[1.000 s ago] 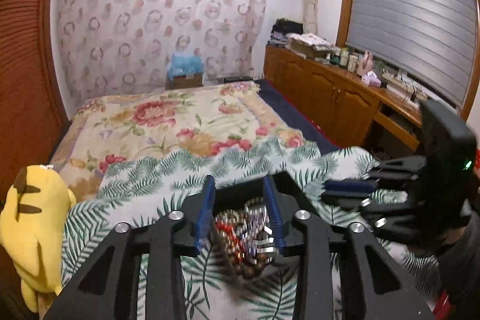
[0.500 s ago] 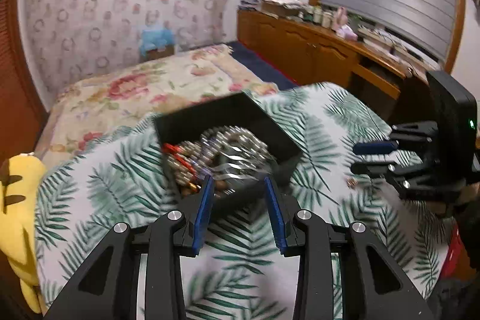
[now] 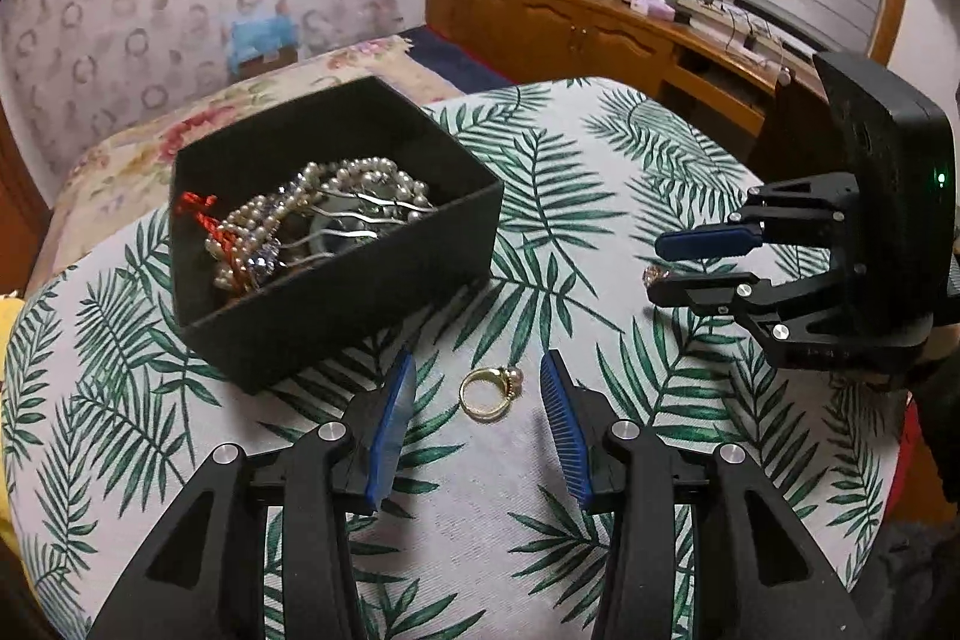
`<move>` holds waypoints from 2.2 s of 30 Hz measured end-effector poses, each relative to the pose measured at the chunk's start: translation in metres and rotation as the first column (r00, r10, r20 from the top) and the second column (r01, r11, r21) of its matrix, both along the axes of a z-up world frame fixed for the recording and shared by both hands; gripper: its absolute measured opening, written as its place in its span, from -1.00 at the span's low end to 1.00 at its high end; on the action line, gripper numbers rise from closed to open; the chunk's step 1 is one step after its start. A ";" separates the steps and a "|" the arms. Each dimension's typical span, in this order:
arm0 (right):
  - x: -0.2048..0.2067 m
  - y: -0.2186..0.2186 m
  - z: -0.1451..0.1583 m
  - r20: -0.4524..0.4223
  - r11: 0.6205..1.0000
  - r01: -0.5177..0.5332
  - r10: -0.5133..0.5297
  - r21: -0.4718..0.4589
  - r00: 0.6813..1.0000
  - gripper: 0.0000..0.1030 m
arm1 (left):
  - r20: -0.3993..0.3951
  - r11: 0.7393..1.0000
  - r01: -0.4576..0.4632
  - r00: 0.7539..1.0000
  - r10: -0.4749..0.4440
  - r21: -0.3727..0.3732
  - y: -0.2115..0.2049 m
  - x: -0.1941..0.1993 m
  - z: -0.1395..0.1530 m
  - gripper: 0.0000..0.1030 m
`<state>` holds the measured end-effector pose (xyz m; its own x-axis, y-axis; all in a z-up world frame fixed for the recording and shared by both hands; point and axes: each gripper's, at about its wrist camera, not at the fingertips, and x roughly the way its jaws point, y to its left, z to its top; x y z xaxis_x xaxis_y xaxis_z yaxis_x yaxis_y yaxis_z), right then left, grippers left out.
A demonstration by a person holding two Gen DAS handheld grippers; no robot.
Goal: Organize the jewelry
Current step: 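Grasp the gold ring with the left tool while the right tool grasps the gold earring, then drop the gold ring into the box while the right tool drops the earring in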
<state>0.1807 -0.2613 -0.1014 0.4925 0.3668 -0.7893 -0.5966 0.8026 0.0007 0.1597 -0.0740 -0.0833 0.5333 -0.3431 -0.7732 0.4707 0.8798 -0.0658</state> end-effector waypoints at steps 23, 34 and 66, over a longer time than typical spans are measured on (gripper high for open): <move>-0.005 0.003 0.010 0.067 1.000 0.008 -0.008 -0.003 0.998 -0.68 | -0.020 0.999 0.027 0.999 -0.027 0.035 -0.012 0.008 -0.010 -0.39; 0.000 0.010 0.021 0.085 1.000 -0.006 0.006 0.006 0.996 -0.68 | -0.016 1.000 -0.005 1.000 0.005 0.026 -0.006 0.007 -0.007 -0.57; 0.056 0.086 0.058 0.129 0.981 -0.119 0.099 0.154 0.987 -0.60 | 0.149 0.985 -0.160 0.974 0.168 -0.068 0.048 0.035 0.060 -0.57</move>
